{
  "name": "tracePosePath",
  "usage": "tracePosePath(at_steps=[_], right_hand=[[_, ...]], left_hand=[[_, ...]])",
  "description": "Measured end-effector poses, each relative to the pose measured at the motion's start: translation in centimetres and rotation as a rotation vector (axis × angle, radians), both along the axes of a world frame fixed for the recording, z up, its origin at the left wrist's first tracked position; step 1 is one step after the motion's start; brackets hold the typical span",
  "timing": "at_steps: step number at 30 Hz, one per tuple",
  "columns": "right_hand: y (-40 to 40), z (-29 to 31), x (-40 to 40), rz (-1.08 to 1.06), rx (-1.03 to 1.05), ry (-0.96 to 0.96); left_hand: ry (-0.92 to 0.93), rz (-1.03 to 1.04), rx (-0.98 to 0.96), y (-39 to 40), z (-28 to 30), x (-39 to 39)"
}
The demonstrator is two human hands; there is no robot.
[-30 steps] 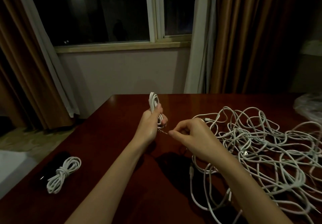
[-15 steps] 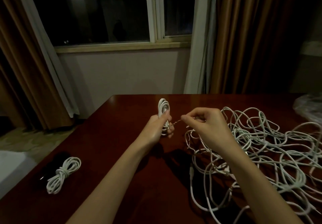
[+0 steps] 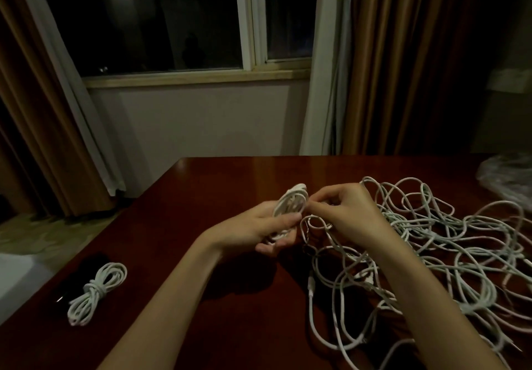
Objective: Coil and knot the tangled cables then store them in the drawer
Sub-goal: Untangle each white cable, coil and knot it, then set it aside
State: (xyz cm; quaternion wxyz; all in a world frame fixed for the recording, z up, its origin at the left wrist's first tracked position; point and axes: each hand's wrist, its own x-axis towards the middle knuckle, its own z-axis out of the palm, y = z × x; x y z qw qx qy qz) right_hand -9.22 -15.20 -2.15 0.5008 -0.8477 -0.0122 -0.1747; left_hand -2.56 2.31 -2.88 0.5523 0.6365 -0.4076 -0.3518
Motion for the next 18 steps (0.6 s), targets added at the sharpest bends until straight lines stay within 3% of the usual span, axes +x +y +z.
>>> tracePosePath(at_steps=[7, 11, 16, 18], right_hand=[[-0.4, 0.1, -0.4, 0.192, 0.012, 0.241], [-0.6, 1.0, -0.4, 0.124, 0.303, 0.257], [0.7, 0.7, -1.0, 0.275, -0.005, 0.18], [1.4, 0.6, -1.0, 0.259, 0.03, 0.111]], left_hand=[[-0.057, -0.183, 0.283, 0.7, 0.8, -0.2], [-0.171, -0.087, 0.272, 0.0, 0.4, -0.5], [-0.186, 0.007, 0.264, -0.4, 0.0, -0.5], [-0.077, 0.036, 0.21, -0.5, -0.3, -0.5]])
